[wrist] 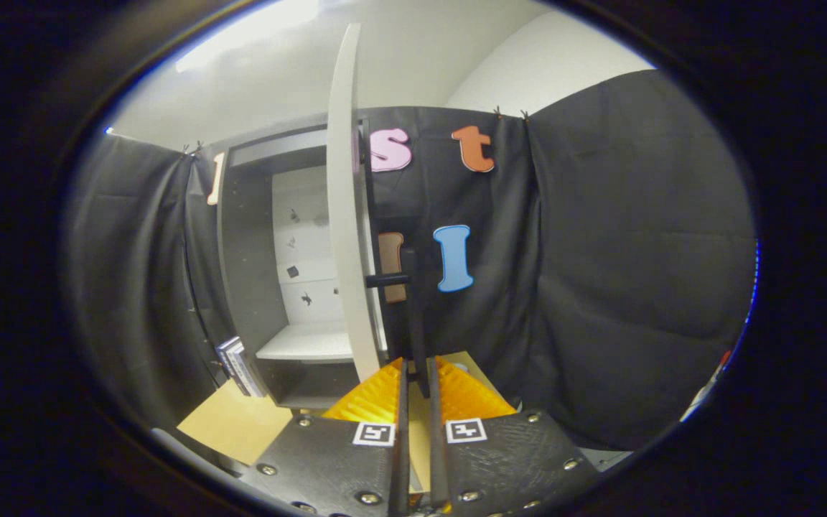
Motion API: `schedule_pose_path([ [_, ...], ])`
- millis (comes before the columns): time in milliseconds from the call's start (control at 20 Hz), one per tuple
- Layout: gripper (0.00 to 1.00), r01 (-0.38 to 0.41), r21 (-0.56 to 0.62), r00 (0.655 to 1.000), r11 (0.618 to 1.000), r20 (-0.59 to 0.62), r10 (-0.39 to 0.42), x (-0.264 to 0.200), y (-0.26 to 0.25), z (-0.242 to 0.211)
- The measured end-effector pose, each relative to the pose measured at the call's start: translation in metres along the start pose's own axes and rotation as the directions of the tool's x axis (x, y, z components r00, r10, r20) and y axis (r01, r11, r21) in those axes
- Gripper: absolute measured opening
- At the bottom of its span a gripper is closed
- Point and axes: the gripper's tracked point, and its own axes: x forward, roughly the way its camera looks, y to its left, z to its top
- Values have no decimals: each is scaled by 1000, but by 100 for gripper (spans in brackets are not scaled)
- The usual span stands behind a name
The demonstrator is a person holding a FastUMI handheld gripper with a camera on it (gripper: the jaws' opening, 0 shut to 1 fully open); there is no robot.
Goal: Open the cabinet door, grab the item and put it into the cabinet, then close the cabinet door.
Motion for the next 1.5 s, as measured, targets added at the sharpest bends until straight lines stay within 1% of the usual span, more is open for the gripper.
schedule_pose_path([
  [300,11,11,59,1000,998,15,-12,-17,18,-1],
  [450,17,-7,77,1000,997,3,7,-21,39,-7],
  [600,38,-24,55,1000,998,-13,25,-15,57,-13],
  [700,51,-55,45,998,997,-26,56,-16,75,-17],
  [800,64,-84,27,995,996,-45,85,-17,102,-35],
  [850,71,-86,13,995,996,-56,87,-10,125,-48],
  [900,80,-87,0,994,996,-66,87,0,140,-59],
  [950,84,-98,-7,992,995,-77,97,5,151,-68],
  [1000,93,-109,-11,990,994,-88,107,12,162,-78],
  [1200,95,-143,-13,979,990,-149,140,53,195,-129],
  [1300,97,-152,-12,976,988,-161,148,70,204,-151],
  [1500,97,-163,8,963,987,-214,161,104,213,-198],
])
